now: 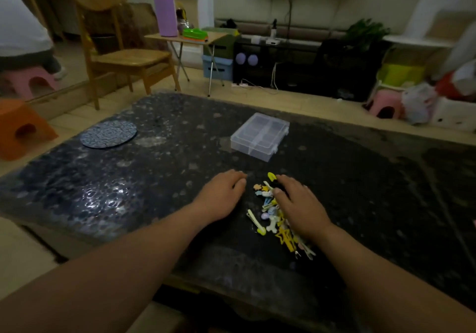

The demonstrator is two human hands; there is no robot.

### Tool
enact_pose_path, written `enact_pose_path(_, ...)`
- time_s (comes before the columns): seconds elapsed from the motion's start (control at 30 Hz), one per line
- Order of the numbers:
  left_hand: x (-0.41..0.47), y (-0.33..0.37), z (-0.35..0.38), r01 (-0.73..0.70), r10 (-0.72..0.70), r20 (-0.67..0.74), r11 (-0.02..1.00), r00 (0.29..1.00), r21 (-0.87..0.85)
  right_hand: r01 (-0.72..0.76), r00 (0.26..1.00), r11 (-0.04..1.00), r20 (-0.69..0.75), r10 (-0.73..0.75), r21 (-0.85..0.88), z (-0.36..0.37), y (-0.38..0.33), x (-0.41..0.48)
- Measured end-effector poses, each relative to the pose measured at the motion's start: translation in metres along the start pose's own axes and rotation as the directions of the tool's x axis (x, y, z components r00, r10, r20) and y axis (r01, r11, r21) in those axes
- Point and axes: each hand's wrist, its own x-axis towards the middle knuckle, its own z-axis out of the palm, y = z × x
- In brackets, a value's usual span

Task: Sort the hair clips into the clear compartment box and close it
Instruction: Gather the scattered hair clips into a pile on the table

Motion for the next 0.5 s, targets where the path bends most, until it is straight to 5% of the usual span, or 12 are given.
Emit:
enact_pose_path(0.17, -0.008, 0.056, 0.042, 0.036, -0.046, -0.067, 0.989, 0.997, -0.142, -0.053, 0.999, 0.987, -0.004, 0.055, 0.152, -0.012, -0.002, -0.011)
enact_pose_path(0.33, 0.002, 0.075, 0.054, 0.107, -0.143, -0.123, 0.961, 0.982, -0.256, -0.187, 0.964, 0.98, -0.177, 0.197, 0.071, 0.001, -0.004, -0.046)
enact_pose_path(0.5, 0.026, 0.077, 0.048, 0.058, -0.054, 0.029, 0.99, 0.998, -0.126, -0.201, 0.956, 0.977, -0.202, 0.212, 0.074, 0.009, -0.013, -0.035)
